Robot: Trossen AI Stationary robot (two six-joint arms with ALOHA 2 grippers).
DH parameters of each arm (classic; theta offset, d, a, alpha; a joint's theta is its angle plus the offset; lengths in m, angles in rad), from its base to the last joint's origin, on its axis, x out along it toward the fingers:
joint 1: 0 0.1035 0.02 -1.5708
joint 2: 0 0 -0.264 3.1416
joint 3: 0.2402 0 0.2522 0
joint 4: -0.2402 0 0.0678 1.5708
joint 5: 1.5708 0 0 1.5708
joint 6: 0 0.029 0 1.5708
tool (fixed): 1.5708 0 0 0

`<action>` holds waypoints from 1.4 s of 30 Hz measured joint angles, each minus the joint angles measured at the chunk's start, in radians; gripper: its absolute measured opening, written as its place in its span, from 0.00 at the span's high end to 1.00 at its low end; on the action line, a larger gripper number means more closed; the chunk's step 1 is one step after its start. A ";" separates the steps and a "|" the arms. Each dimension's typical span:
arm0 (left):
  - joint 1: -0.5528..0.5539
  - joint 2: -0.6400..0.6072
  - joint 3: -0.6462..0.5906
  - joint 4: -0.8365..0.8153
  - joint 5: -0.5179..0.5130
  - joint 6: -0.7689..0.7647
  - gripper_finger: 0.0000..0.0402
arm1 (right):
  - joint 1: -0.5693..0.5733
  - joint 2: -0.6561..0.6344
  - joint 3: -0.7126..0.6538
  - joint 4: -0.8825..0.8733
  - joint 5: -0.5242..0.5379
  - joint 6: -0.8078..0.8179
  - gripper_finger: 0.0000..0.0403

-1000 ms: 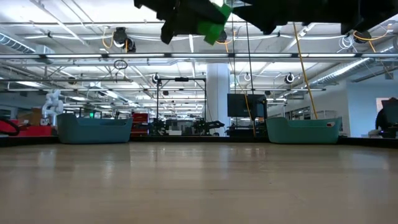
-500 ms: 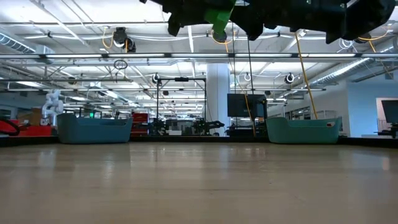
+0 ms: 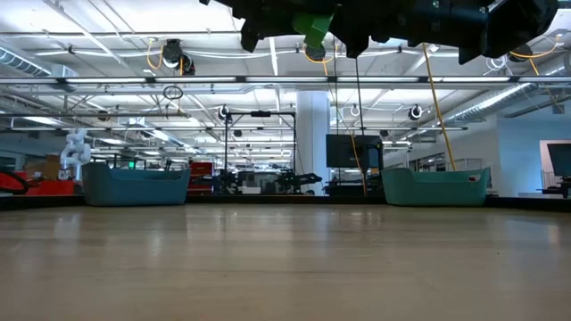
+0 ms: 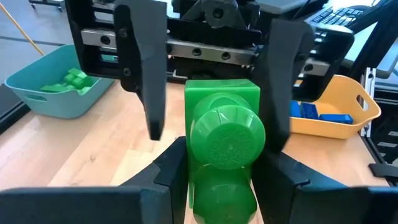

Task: Sort & place blocks by color
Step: Put the green game piece into the light blue bin

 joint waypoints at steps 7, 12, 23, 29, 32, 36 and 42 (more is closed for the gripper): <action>0.000 0.000 0.000 0.000 -0.004 0.016 0.62 | 0.018 0.000 0.000 -0.021 0.002 -0.066 0.68; 0.002 0.000 0.000 -0.013 -0.006 -0.004 0.42 | 0.020 -0.003 0.001 -0.039 0.007 -0.156 0.68; 0.000 -0.038 0.001 -0.108 -0.063 -0.009 0.26 | 0.008 -0.074 -0.003 -0.392 0.244 -0.332 0.68; -0.016 -0.080 0.001 -0.152 -0.066 -0.031 0.30 | -0.020 -0.175 -0.004 -0.649 0.660 -0.395 0.68; -0.028 -0.091 0.001 -0.156 -0.066 -0.031 0.34 | -0.069 -0.233 -0.001 -0.711 0.779 -0.397 0.68; -0.037 -0.092 0.001 -0.155 -0.066 -0.038 0.38 | -0.182 -0.294 -0.003 -0.799 0.843 -0.391 0.68; -0.031 -0.092 0.001 -0.153 -0.066 -0.034 0.42 | -0.454 -0.363 -0.002 -0.819 0.841 -0.440 0.68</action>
